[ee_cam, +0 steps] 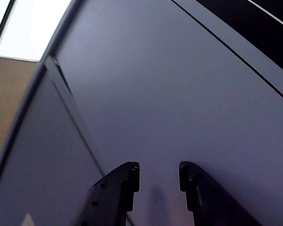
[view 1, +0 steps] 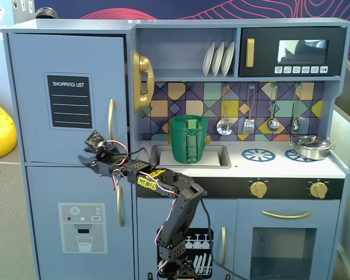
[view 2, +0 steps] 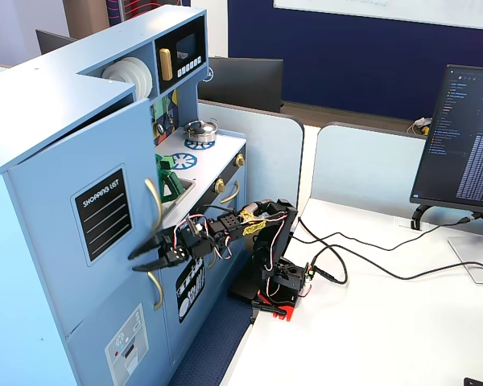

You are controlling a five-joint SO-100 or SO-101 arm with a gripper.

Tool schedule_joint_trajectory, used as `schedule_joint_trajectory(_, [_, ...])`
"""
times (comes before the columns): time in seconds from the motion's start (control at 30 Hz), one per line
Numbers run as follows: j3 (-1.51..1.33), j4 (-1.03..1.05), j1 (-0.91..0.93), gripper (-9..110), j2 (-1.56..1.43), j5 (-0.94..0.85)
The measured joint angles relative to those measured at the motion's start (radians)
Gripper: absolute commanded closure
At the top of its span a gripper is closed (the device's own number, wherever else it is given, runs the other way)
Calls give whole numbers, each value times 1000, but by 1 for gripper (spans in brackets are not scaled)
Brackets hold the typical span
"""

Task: Close the left cabinet door

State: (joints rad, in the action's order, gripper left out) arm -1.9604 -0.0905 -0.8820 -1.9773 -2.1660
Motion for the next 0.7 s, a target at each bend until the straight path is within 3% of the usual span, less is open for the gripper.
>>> schedule_joint_trajectory(0.37, [49,20,100,101,18,6])
schedule_joint_trajectory(0.6, [-222,350,32,101,-344,114])
schedule_joint_trajectory(0.7, [-368,529,91,101,-552,143])
